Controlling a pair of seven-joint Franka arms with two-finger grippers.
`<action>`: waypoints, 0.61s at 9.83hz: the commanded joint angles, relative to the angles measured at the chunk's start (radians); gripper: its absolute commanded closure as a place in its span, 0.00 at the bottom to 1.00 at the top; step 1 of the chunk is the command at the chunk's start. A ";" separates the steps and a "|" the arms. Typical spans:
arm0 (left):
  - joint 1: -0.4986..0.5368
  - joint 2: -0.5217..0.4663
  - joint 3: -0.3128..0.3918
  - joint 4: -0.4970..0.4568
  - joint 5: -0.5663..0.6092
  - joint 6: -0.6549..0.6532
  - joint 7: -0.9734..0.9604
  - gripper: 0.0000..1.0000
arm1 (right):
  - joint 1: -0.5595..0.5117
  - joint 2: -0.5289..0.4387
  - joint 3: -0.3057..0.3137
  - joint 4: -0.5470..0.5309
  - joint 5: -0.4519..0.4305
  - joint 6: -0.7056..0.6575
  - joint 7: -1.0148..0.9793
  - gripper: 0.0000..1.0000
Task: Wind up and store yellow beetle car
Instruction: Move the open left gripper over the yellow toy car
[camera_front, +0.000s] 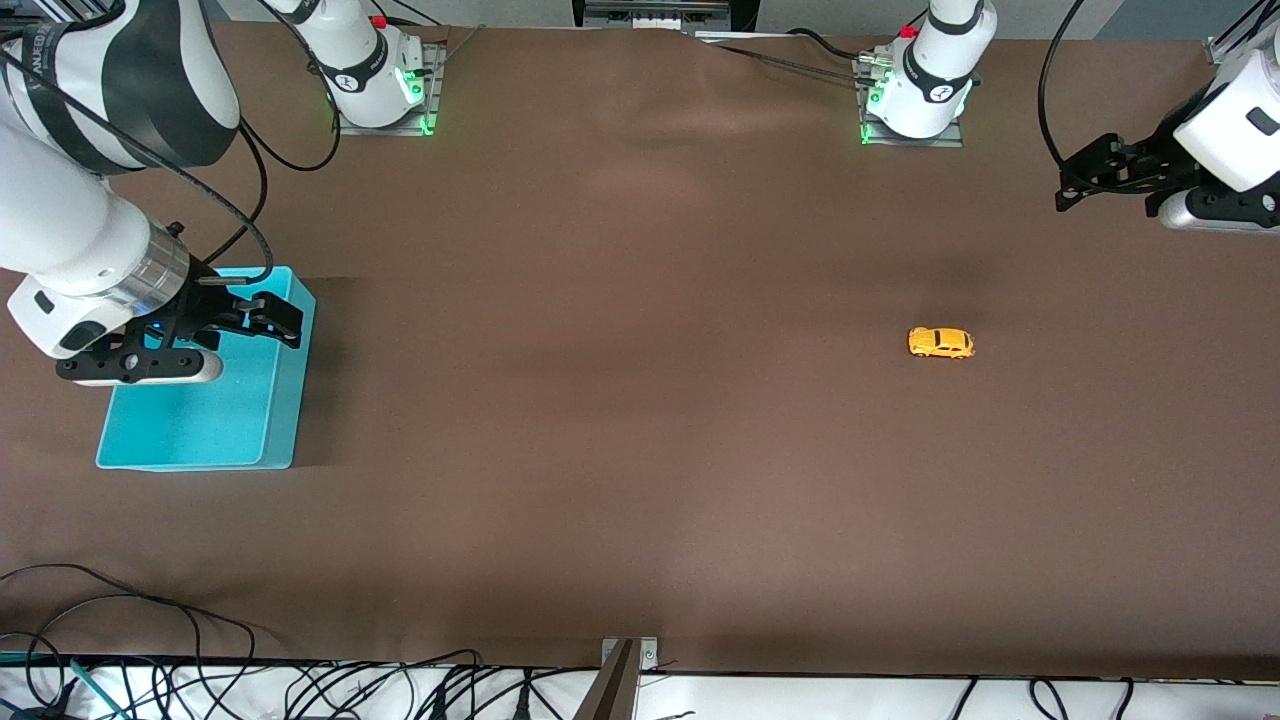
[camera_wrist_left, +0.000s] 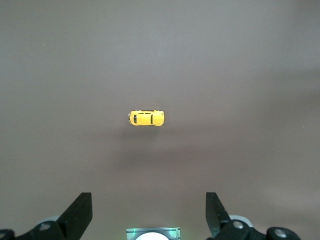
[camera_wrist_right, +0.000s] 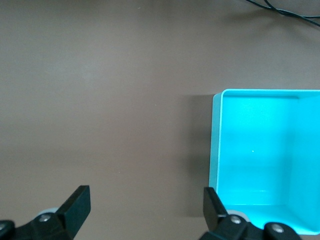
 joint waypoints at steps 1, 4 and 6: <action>0.054 -0.002 -0.001 0.008 0.016 -0.014 0.001 0.00 | -0.006 -0.009 0.002 0.008 0.013 -0.020 -0.012 0.00; 0.059 0.022 -0.001 -0.172 0.025 0.137 -0.002 0.00 | -0.006 -0.009 0.002 0.008 0.013 -0.020 -0.015 0.00; 0.060 0.041 0.005 -0.190 0.040 0.170 -0.001 0.00 | -0.006 -0.009 0.002 0.008 0.013 -0.020 -0.014 0.00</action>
